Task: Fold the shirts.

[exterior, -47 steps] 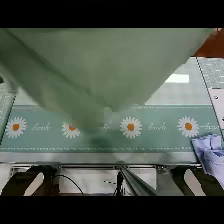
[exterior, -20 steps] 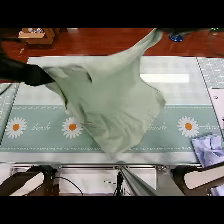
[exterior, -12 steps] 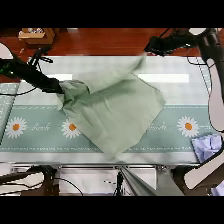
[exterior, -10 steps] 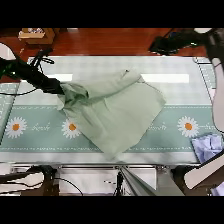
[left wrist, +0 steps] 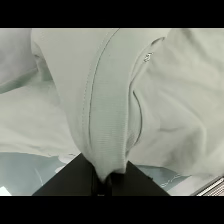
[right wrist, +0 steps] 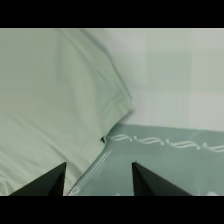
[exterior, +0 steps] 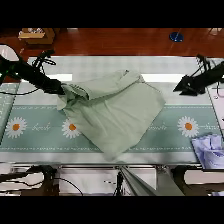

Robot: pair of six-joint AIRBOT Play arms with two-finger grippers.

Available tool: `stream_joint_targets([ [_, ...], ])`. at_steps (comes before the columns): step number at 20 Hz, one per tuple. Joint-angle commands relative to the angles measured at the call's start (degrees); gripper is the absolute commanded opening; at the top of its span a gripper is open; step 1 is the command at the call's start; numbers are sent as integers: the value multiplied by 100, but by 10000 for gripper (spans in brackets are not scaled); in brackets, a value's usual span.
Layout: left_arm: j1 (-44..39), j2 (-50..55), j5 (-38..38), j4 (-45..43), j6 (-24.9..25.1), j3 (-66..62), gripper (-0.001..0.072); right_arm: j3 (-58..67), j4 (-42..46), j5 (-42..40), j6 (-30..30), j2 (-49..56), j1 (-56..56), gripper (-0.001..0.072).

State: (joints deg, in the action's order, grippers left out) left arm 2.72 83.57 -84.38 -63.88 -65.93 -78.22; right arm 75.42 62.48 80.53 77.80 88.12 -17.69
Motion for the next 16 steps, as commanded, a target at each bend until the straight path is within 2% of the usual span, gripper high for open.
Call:
stream_joint_targets([
  [1,0,7,2,0,79,2,33,-2033,-798,-1067,-481,-706,-190,525],
  [5,0,7,0,0,76,2,33,-2903,-1517,-2116,-632,-721,-63,525],
  [12,0,7,0,0,79,2,33,-2964,-1954,-3932,-619,-686,437,522],
  [13,0,7,0,0,79,2,33,-2964,-2028,-4054,-610,-595,568,499],
  [14,0,7,0,0,79,2,33,-2964,-2135,-4138,-614,-485,688,425],
  [15,0,7,0,0,79,2,33,-2964,-2264,-4260,-678,-391,789,269],
  [16,0,7,0,-2,81,2,33,-2953,-2404,-4409,-785,-376,828,70],
])
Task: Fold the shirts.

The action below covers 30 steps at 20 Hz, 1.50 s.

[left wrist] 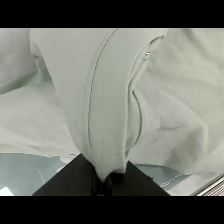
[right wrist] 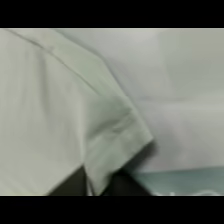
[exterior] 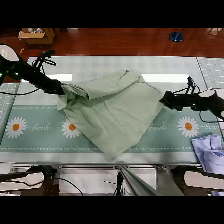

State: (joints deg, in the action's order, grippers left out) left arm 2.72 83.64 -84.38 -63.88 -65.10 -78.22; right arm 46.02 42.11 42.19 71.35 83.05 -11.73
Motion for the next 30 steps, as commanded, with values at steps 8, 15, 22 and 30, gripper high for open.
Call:
stream_joint_targets([
  [8,72,11,-90,577,76,2,33,2426,-595,-942,-208,-11,-369,24],
  [15,-584,166,-153,1217,81,177,33,3342,-240,-737,343,553,-431,24],
  [22,-328,269,-179,901,81,310,33,3342,1910,1722,391,184,-1204,371],
  [30,-125,271,-177,901,87,310,33,612,1665,3425,-313,-450,-2011,532],
])
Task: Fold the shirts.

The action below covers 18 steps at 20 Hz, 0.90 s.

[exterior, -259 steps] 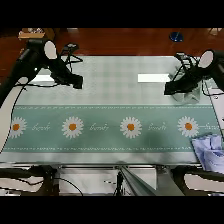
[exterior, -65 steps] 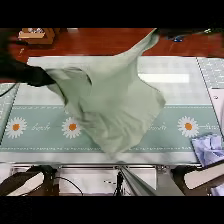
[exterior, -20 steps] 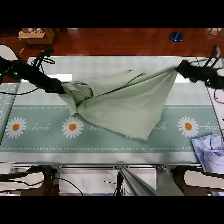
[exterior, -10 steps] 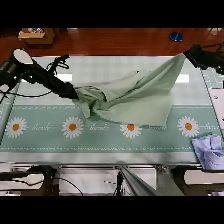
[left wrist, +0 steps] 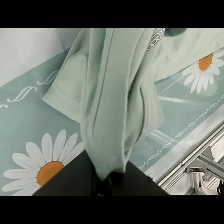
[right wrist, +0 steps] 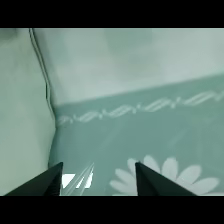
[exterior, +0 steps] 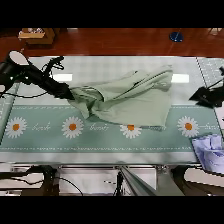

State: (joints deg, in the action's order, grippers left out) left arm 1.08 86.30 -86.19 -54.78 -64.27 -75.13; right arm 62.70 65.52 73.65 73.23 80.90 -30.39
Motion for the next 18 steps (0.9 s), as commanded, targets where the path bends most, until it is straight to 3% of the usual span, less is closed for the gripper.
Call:
stream_joint_targets([
  [1,39,4,4,-9,4,2,33,-1399,-1143,103,-662,-256,-103,532],
  [4,39,4,4,-9,4,2,33,-1952,-1886,-420,-800,-254,240,533],
  [7,39,4,4,-9,20,2,33,-2159,-1952,-931,-769,-254,920,532],
  [10,39,4,4,-9,22,2,33,-2232,-1801,-1565,-269,-249,1558,501],
  [11,39,4,4,-9,66,2,33,-2229,-1784,-1740,-140,-249,1718,373],
  [13,61,4,9,-9,85,0,33,-2208,-1978,-1919,-153,-251,1862,19],
  [16,236,-170,2,133,151,-136,32,-1703,-2120,-1405,-527,-503,1864,25],
  [18,498,-525,2,667,149,-544,32,-997,-2144,-979,-627,-1069,1864,25],
])
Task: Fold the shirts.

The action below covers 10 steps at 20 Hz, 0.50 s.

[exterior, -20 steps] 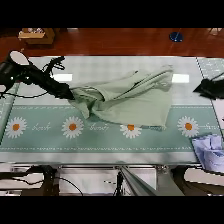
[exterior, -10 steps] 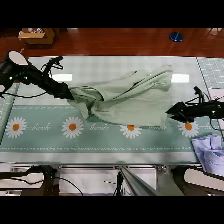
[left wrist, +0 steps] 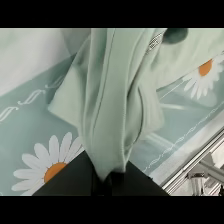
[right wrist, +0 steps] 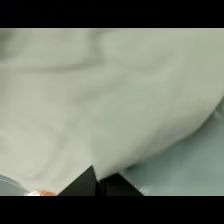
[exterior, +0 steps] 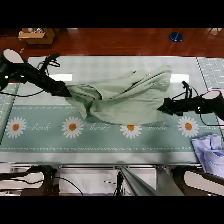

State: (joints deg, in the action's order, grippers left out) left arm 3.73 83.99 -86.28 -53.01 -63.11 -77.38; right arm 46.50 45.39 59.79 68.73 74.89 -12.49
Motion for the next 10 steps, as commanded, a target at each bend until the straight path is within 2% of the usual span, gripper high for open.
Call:
stream_joint_targets([
  [1,380,-503,13,796,33,-599,32,1019,-177,494,-170,-809,76,25],
  [3,684,-1014,20,1287,15,-1296,32,1954,-188,466,-31,-1563,74,24],
  [6,1137,-1805,37,1388,-280,-2391,32,3534,157,216,286,-2500,74,23],
  [8,1421,-2339,170,1388,-538,-3051,32,4583,896,155,710,-2879,74,23],
  [10,1580,-2881,608,1386,-619,-3484,32,5528,1801,214,1130,-3119,76,23],
])
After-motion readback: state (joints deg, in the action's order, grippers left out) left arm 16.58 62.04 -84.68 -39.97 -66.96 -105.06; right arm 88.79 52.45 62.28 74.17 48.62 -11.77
